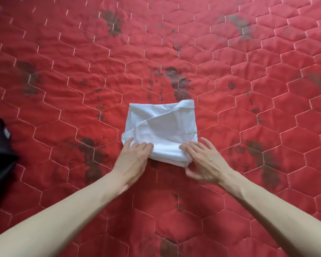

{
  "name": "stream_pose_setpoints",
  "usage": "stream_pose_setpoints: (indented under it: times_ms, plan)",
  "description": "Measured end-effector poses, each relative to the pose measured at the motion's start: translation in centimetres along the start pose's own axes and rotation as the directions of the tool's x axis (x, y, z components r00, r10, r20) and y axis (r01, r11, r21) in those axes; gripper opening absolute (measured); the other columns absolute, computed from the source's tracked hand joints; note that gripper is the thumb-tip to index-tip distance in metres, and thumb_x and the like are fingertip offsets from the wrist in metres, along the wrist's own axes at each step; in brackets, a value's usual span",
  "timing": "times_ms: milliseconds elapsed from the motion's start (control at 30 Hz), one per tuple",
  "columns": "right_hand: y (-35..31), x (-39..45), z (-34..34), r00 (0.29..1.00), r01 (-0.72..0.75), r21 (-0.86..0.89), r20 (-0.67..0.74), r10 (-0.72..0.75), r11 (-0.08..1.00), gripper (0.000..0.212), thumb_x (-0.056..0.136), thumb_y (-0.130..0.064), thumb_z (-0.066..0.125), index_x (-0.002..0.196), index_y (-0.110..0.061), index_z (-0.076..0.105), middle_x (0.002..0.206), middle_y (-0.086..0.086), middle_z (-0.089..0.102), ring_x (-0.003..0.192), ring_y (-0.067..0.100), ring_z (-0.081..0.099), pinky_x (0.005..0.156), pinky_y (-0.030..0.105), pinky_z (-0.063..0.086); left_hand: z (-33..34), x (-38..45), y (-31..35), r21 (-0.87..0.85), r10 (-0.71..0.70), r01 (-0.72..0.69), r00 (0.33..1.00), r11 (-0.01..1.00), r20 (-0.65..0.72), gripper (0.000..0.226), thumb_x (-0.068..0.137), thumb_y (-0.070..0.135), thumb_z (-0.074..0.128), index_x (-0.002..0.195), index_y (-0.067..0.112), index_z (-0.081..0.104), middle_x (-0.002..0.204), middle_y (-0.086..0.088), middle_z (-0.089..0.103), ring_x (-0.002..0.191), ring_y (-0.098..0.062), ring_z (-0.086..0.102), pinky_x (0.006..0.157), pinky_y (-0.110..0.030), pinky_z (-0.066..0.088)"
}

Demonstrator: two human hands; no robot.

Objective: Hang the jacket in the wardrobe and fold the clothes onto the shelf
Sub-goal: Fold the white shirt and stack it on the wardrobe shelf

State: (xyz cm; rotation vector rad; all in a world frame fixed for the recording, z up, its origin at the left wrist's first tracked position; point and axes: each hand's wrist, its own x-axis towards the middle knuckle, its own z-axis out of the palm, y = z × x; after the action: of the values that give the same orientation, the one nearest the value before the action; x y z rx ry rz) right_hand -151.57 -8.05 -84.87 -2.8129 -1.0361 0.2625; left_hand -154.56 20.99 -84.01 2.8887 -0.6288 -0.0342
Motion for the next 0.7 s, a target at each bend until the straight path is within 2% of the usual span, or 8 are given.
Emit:
stream_pose_setpoints:
  times_ms: [100,167,267,367,433,567,633,700]
  plan:
    - [-1.4,-2.8,0.7,1.0,-0.007,0.028,-0.016,0.007,1.0,0.068,0.073,-0.043,0.072,0.134,-0.019,0.054,0.134,0.0,0.059,0.129,0.027,0.056,0.111,0.047,0.043,-0.5,-2.7,1.2,-0.05,0.058,-0.06,0.997,0.997,-0.042,0.04,0.08,0.008,0.035,0.106,0.012,0.065,0.086,0.002,0.065,0.075,-0.024,0.065,0.116,-0.05,0.035]
    - [-1.8,-4.0,1.4,0.99,-0.013,0.079,-0.137,0.023,0.997,0.053,0.071,-0.017,0.07,0.122,-0.016,0.059,0.12,0.003,0.064,0.114,0.029,0.066,0.105,0.04,0.044,-1.1,-4.2,2.4,-0.111,0.076,-0.081,0.996,0.991,-0.043,0.036,0.081,0.008,0.04,0.107,0.013,0.065,0.088,0.002,0.065,0.073,-0.025,0.063,0.1,-0.044,0.047]
    - [-1.7,-6.0,1.4,0.971,0.007,0.127,-0.237,0.023,0.992,0.035,0.082,-0.026,0.062,0.115,-0.015,0.065,0.113,-0.002,0.068,0.106,0.02,0.067,0.111,0.041,0.042,-2.0,-6.3,3.5,-0.209,0.053,-0.052,0.999,0.976,0.001,0.033,0.083,0.014,0.045,0.111,0.016,0.063,0.091,0.004,0.063,0.07,-0.025,0.063,0.058,-0.038,0.052]
    - [-1.6,-7.9,0.6,0.975,-0.01,0.334,-0.208,0.084,0.943,0.043,0.081,-0.03,0.065,0.122,-0.017,0.062,0.117,-0.009,0.068,0.108,0.013,0.064,0.115,0.044,0.04,-2.7,-8.1,3.6,-0.386,-0.057,0.07,0.997,0.92,0.044,0.026,0.086,0.022,0.051,0.111,0.024,0.059,0.078,0.008,0.053,0.063,-0.021,0.054,0.05,-0.038,0.05]
    - [-1.7,-8.4,-0.3,0.978,-0.089,0.518,-0.116,0.173,0.851,0.048,0.081,-0.03,0.067,0.128,-0.024,0.059,0.119,-0.013,0.068,0.106,0.013,0.065,0.101,0.04,0.049,-3.1,-8.7,3.5,-0.58,-0.25,0.296,0.955,0.759,0.16,0.016,0.087,0.028,0.059,0.102,0.032,0.056,0.067,0.005,0.051,0.058,-0.021,0.047,0.055,-0.04,0.05]
    - [-1.9,-7.2,-1.5,0.955,-0.185,0.712,-0.032,0.295,0.678,0.04,0.092,-0.038,0.069,0.129,-0.028,0.058,0.101,-0.017,0.069,0.089,0.01,0.068,0.08,0.032,0.054,-3.3,-8.0,3.0,-0.724,-0.587,0.618,0.722,0.307,0.367,0.026,0.083,0.038,0.084,0.101,0.031,0.066,0.079,-0.003,0.072,0.07,-0.021,0.065,0.065,-0.037,0.057]
    - [-1.9,-5.9,-1.6,0.936,-0.207,0.729,-0.046,0.349,0.652,0.033,0.096,-0.037,0.07,0.125,-0.028,0.059,0.086,-0.016,0.063,0.076,0.009,0.061,0.073,0.029,0.051,-3.3,-7.1,2.5,-0.759,-0.589,0.647,0.642,0.073,0.491,0.04,0.075,0.054,0.088,0.101,0.028,0.073,0.087,-0.001,0.078,0.078,-0.016,0.072,0.071,-0.038,0.059]
    - [-1.9,-4.5,-1.9,0.905,-0.258,0.766,-0.022,0.425,0.589,0.029,0.097,-0.032,0.072,0.123,-0.029,0.059,0.081,-0.013,0.059,0.074,0.008,0.055,0.073,0.028,0.048,-3.2,-6.4,2.2,-0.747,-0.51,0.664,0.635,-0.023,0.58,0.048,0.069,0.061,0.087,0.101,0.026,0.076,0.093,-0.002,0.079,0.084,-0.016,0.075,0.075,-0.039,0.06]
